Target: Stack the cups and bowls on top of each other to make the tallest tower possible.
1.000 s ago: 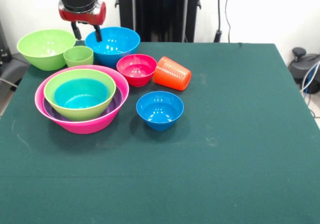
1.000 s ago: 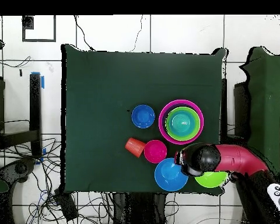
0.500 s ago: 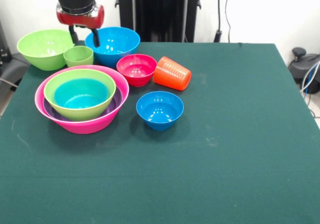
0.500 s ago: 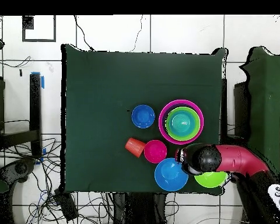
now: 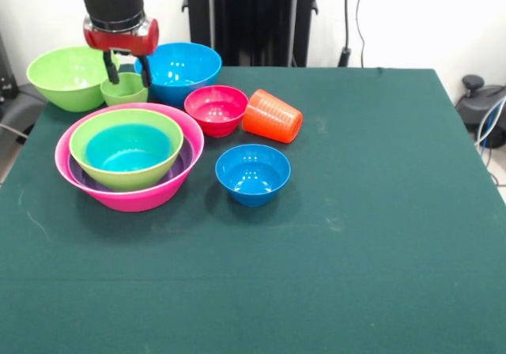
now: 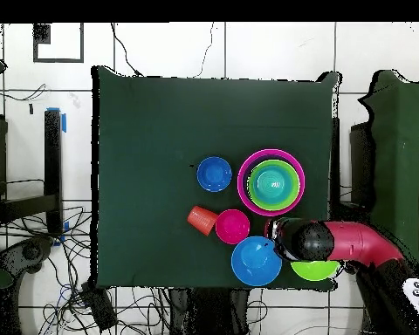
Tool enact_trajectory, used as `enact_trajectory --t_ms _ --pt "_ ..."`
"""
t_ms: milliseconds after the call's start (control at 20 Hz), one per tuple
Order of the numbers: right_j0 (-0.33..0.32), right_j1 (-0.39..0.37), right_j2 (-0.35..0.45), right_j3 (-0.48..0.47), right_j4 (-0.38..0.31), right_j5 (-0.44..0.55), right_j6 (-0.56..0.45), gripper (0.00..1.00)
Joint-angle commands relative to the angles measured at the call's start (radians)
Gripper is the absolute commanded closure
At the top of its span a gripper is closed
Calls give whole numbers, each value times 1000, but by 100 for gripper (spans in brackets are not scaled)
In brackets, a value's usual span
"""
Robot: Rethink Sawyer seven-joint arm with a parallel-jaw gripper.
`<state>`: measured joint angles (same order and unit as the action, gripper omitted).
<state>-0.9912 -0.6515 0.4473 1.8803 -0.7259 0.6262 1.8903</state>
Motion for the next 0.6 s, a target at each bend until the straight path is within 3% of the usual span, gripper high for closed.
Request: enact_trajectory --t_ms 50,600 --pt "18 86 5 -30 -91 -90 -75 0" --pt "42 114 -60 28 -106 -124 -12 0"
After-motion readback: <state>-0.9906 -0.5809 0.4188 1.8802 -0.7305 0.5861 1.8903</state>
